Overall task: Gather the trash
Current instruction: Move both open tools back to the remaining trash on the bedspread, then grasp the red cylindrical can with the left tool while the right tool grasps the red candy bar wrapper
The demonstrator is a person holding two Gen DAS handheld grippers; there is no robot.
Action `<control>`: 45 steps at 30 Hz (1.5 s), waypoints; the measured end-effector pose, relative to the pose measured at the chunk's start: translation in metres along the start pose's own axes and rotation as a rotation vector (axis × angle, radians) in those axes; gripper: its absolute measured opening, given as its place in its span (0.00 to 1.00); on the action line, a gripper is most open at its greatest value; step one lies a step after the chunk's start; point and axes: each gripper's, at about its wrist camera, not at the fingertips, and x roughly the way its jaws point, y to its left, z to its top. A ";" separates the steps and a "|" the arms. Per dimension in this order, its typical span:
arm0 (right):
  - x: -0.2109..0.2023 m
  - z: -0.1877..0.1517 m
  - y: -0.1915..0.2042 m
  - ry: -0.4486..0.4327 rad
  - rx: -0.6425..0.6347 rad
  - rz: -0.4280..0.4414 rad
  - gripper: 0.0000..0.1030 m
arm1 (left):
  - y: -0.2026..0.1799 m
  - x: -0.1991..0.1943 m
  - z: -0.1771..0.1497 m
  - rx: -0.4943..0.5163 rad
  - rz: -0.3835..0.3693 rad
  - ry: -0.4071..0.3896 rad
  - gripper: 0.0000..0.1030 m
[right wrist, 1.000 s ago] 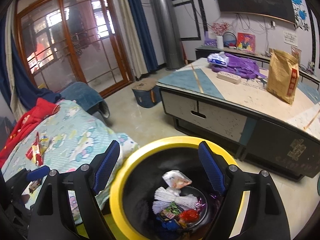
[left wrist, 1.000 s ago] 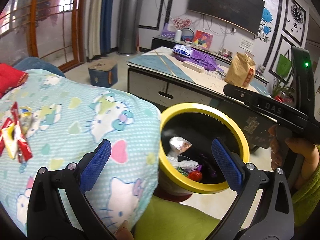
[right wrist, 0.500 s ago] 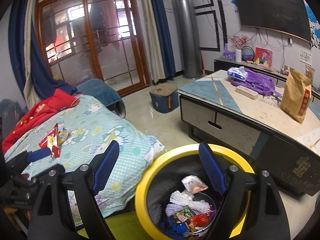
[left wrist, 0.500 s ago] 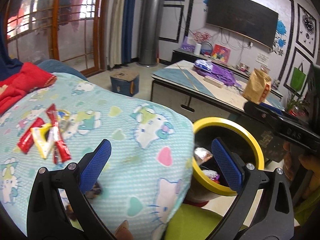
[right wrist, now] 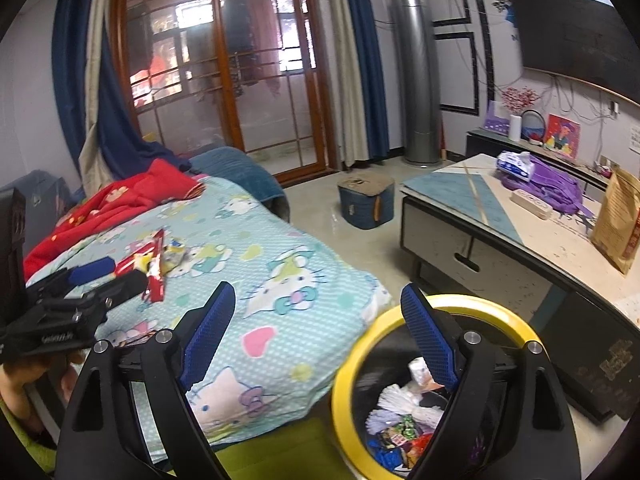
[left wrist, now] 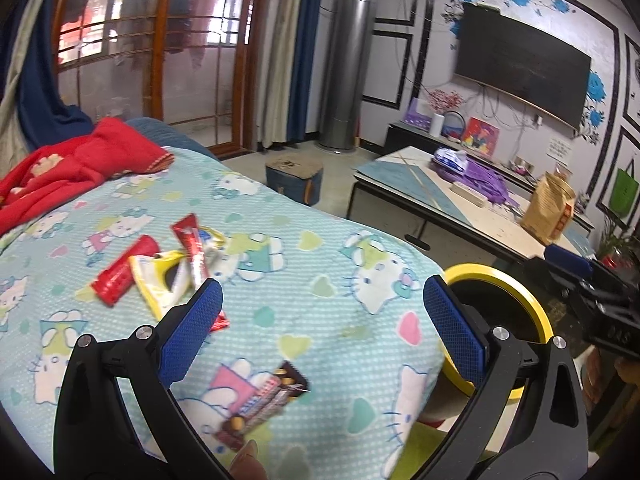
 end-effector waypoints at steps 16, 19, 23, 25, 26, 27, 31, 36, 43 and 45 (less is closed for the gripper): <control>0.025 0.004 0.070 0.055 -0.081 0.121 0.80 | 0.071 -0.022 0.011 -0.065 0.181 -0.086 0.90; 0.033 0.007 0.084 0.060 -0.092 0.144 0.80 | 0.085 -0.024 0.011 -0.084 0.202 -0.088 0.90; 0.047 0.010 0.106 0.079 -0.120 0.173 0.80 | 0.105 -0.028 0.011 -0.116 0.223 -0.089 0.90; 0.055 0.010 0.114 0.096 -0.127 0.181 0.80 | 0.118 -0.031 0.011 -0.131 0.237 -0.094 0.90; 0.061 0.010 0.119 0.109 -0.129 0.189 0.80 | 0.124 -0.032 0.011 -0.135 0.250 -0.088 0.90; 0.066 0.010 0.122 0.118 -0.131 0.195 0.80 | 0.129 -0.031 0.011 -0.135 0.259 -0.081 0.90; 0.093 0.009 0.141 0.179 -0.136 0.229 0.79 | 0.149 -0.025 0.008 -0.140 0.290 -0.031 0.90; 0.126 0.008 0.161 0.256 -0.161 0.260 0.70 | 0.172 -0.010 0.001 -0.162 0.293 0.043 0.79; 0.168 0.009 0.178 0.361 -0.100 0.310 0.61 | 0.183 0.016 0.002 -0.122 0.238 0.147 0.70; 0.177 0.010 0.183 0.380 -0.089 0.309 0.59 | 0.188 0.024 0.003 -0.124 0.224 0.176 0.69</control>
